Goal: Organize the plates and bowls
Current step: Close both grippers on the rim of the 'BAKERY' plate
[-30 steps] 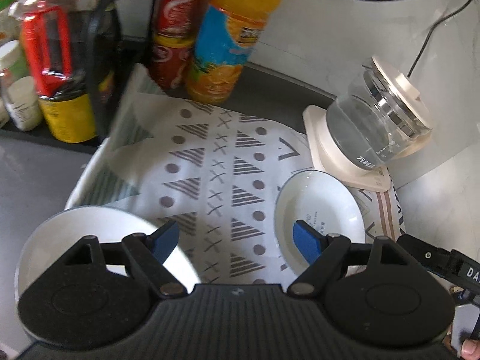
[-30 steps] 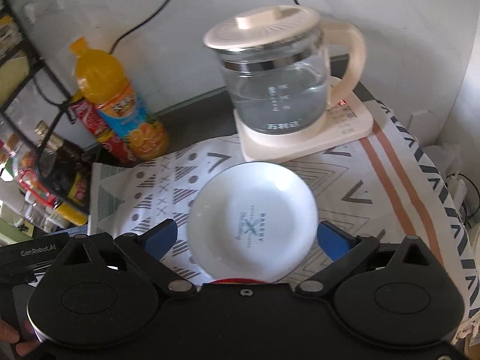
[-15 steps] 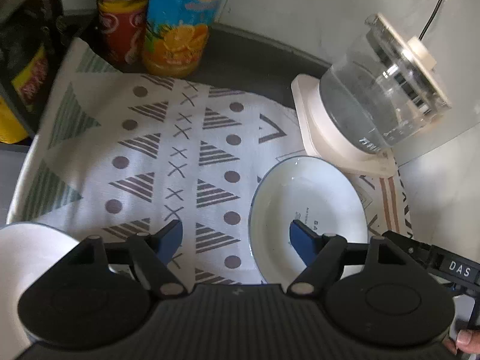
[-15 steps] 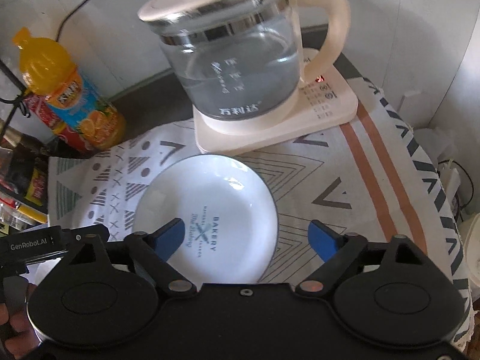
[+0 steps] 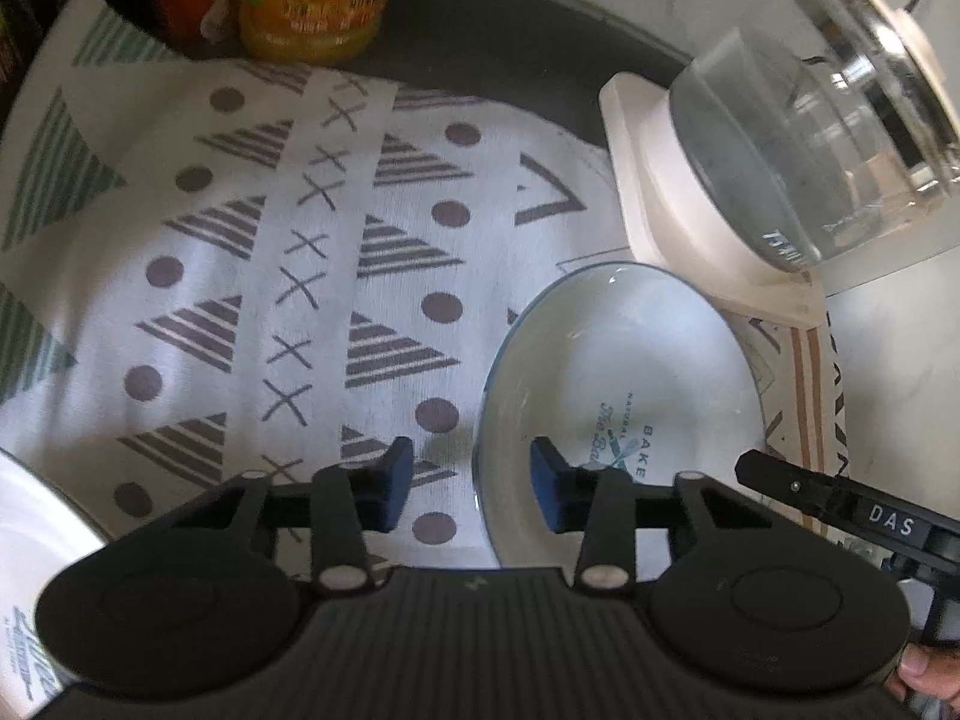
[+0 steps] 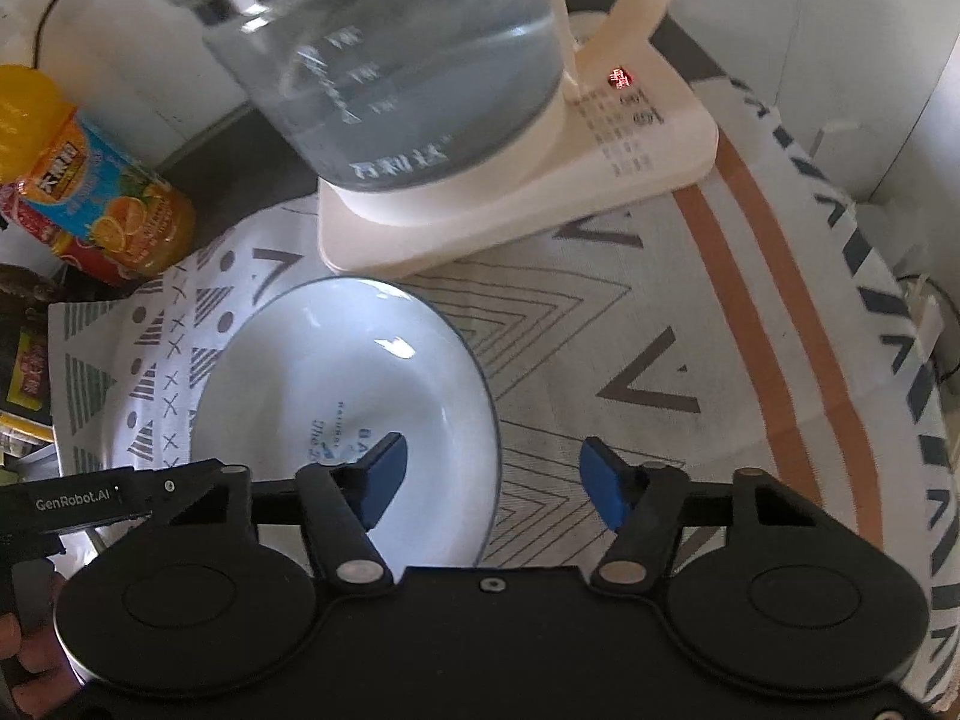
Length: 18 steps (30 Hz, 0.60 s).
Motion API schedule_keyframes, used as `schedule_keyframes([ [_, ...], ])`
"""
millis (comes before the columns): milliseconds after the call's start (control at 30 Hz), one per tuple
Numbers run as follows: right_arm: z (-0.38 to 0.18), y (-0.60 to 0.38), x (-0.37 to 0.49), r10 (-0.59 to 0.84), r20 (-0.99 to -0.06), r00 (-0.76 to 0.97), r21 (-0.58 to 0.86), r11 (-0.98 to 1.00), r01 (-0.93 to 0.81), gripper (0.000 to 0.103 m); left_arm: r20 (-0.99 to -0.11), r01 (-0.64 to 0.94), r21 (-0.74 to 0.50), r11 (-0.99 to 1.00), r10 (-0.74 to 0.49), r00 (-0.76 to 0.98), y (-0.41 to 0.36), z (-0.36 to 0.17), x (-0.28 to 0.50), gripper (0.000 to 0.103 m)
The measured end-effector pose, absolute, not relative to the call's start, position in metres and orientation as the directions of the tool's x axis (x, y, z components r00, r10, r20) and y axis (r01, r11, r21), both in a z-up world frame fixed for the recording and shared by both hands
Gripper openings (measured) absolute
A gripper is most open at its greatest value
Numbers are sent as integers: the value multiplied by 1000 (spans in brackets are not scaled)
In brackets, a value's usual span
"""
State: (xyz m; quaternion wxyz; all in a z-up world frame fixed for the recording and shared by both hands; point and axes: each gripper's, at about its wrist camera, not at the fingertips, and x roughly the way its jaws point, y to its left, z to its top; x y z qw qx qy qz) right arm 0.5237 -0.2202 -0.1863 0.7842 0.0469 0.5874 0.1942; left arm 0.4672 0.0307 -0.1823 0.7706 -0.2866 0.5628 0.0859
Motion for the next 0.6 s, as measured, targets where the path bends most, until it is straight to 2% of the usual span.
schedule_keyframes([
  [133, -201, -222, 529, 379, -906, 187, 335, 914, -229, 40, -918, -462, -351, 815, -202, 341, 30, -189, 469, 27],
  [267, -206, -219, 531, 394, -902, 176, 350, 907, -236, 37, -915, -455, -355, 817, -203, 349, 29, -190, 472, 25],
  [300, -206, -218, 532, 396, -901, 175, 351, 905, -238, 36, -914, -457, -357, 815, -205, 350, 28, -190, 472, 21],
  [333, -206, -218, 534, 399, -900, 175, 355, 904, -239, 32, -914, -457, -359, 814, -208, 348, 28, -191, 474, 19],
  [367, -206, -217, 536, 403, -899, 172, 358, 902, -242, 21, -911, -455, -369, 810, -218, 350, 27, -192, 476, 14],
  [400, -207, -216, 537, 414, -896, 160, 371, 896, -245, 17, -909, -457, -381, 804, -235, 344, 26, -194, 476, 13],
  [600, -204, -214, 539, 446, -882, 155, 400, 880, -255, 13, -907, -466, -374, 802, -213, 363, 30, -192, 474, 12],
])
